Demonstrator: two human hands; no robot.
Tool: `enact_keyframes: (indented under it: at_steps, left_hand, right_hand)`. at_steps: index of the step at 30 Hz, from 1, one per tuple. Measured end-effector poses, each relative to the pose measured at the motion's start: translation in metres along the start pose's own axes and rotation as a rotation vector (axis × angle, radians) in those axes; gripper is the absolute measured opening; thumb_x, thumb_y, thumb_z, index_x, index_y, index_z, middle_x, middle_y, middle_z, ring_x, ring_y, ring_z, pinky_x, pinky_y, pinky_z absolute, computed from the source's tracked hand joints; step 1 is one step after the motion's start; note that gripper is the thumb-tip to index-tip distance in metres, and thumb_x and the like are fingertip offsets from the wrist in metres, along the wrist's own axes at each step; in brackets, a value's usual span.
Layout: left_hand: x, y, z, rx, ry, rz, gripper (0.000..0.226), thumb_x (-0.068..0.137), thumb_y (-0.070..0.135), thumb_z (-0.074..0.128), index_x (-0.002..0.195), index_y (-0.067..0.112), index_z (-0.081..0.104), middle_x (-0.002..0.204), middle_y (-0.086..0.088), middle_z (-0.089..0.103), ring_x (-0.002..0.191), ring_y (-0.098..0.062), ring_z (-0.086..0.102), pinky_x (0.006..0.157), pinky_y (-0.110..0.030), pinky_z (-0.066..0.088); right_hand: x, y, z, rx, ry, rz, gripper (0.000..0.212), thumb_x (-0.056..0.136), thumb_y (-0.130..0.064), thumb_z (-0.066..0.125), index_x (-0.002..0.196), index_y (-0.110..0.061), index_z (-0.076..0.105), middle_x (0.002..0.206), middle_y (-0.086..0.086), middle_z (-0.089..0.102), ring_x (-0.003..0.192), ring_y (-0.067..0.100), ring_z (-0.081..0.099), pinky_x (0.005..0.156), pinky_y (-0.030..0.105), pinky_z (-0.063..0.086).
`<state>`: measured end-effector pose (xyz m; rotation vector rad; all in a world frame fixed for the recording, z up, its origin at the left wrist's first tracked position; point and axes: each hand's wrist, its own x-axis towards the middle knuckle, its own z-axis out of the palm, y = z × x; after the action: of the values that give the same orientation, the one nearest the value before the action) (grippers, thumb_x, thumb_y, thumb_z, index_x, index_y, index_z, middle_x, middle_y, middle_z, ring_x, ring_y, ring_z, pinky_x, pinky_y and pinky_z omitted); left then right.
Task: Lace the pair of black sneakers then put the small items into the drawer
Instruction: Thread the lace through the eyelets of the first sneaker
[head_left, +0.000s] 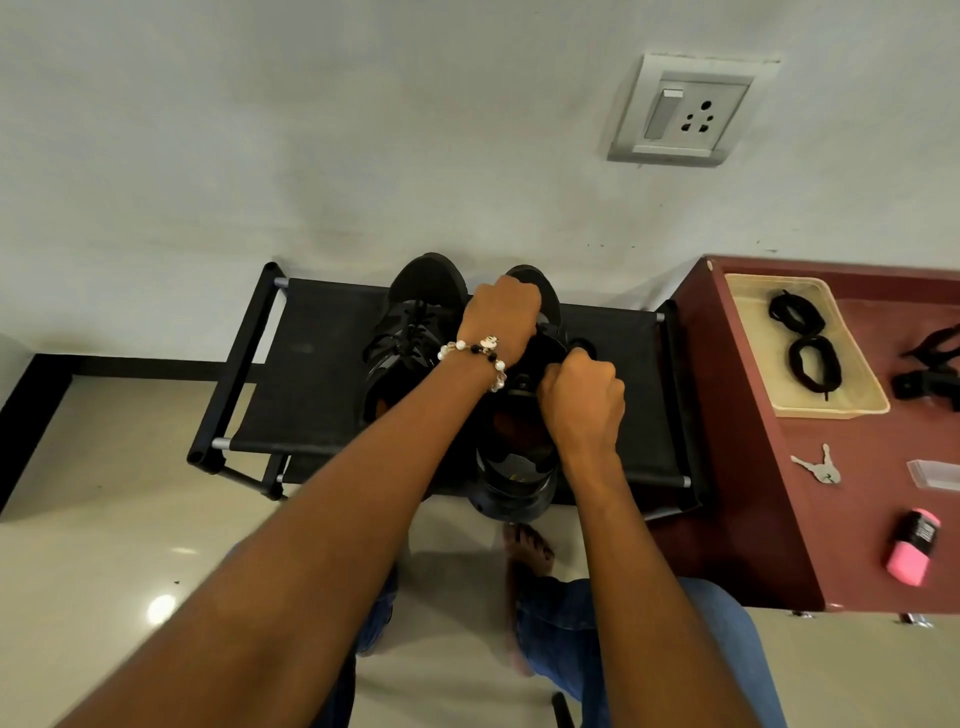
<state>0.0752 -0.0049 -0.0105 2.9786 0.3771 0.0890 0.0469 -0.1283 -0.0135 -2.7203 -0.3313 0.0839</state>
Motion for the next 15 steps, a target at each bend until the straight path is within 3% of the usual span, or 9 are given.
enact_keyframes:
  at_steps: [3, 9, 15]
  left_hand:
    - [0.009, -0.009, -0.003, -0.08, -0.042, 0.024, 0.017, 0.09, 0.023, 0.059, 0.095, 0.013, 0.072, 0.098, -0.008, 0.065, 0.094, -0.03, 0.06, 0.07, -0.032, 0.038]
    - [0.003, -0.014, -0.002, -0.131, 0.0, 0.021, 0.02, 0.09, 0.025, 0.056, 0.09, 0.017, 0.074, 0.093, -0.003, 0.069, 0.082, -0.02, 0.056, 0.063, -0.03, 0.032]
    - [-0.001, -0.011, 0.0, -0.183, -0.025, 0.023, 0.023, 0.094, 0.022, 0.05, 0.098, 0.012, 0.071, 0.103, -0.01, 0.062, 0.09, -0.031, 0.06, 0.066, -0.035, 0.042]
  right_hand:
    - [-0.001, 0.0, 0.001, -0.015, 0.012, -0.009, 0.026, 0.1, -0.018, 0.042, 0.099, 0.003, 0.057, 0.1, 0.023, 0.063, 0.091, 0.043, 0.062, 0.065, 0.039, 0.043]
    - [-0.002, -0.001, 0.002, -0.014, 0.035, -0.003, 0.027, 0.1, -0.019, 0.042, 0.099, 0.003, 0.058, 0.098, 0.022, 0.064, 0.09, 0.042, 0.063, 0.063, 0.035, 0.039]
    - [-0.002, 0.0, 0.003, 0.035, 0.032, 0.024, 0.027, 0.098, -0.019, 0.043, 0.098, 0.004, 0.057, 0.097, 0.026, 0.063, 0.089, 0.045, 0.062, 0.071, 0.046, 0.051]
